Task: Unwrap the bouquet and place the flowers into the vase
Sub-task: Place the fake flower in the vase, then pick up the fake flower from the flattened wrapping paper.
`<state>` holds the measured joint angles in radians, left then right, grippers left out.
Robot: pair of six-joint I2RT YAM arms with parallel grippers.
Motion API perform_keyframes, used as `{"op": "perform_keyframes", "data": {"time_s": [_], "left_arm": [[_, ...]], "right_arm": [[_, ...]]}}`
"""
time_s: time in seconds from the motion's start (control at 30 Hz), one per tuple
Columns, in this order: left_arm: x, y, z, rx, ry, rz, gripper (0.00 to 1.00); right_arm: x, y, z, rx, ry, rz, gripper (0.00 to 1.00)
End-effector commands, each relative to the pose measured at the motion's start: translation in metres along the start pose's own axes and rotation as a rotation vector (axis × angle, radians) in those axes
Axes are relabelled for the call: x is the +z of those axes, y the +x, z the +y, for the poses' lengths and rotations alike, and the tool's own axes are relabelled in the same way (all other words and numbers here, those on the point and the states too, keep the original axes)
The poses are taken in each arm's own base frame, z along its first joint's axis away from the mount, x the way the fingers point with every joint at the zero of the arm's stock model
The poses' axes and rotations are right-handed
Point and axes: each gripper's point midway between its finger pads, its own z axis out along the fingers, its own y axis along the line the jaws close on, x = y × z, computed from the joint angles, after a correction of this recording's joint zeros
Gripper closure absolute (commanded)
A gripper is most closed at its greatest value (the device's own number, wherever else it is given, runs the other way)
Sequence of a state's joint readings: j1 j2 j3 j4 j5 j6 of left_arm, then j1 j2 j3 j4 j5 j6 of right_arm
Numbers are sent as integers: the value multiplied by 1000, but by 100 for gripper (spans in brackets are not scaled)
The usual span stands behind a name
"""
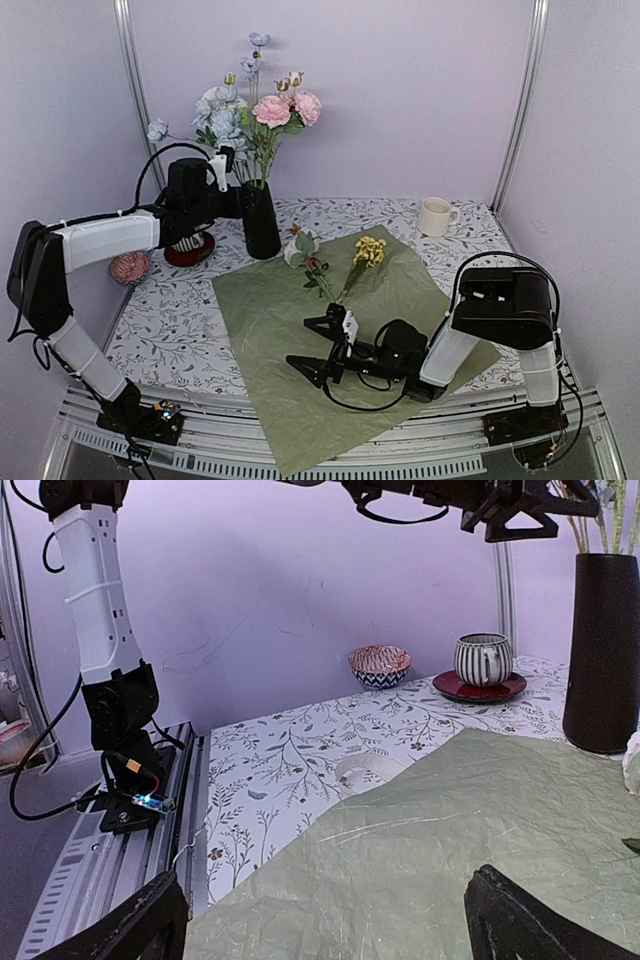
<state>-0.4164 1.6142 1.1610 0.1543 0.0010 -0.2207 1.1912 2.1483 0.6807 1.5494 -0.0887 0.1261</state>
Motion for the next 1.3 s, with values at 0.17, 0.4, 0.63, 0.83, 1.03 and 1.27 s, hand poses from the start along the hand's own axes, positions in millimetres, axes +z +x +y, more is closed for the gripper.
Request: {"op": "perform_keyframes", "data": {"time_s": [0.17, 0.4, 0.63, 0.83, 1.03, 1.27], "left_arm": [[-49, 22, -35, -24, 137, -18, 23], [-87, 52, -46, 12, 225, -86, 23], [-111, 83, -45, 37, 263, -154, 24], [-125, 92, -45, 40, 286, -190, 24], [-133, 91, -46, 28, 298, -217, 25], [-136, 89, -44, 30, 287, -232, 25]], "right_arm": [[-13, -52, 6, -18, -10, -219, 1], [-17, -54, 1, 2, 20, -237, 1], [-9, -51, -3, 14, 34, -224, 1], [-2, -49, -6, 24, 52, -205, 1], [-3, -53, -7, 35, 62, -209, 1], [-23, -62, -25, -14, 196, -179, 1]]}}
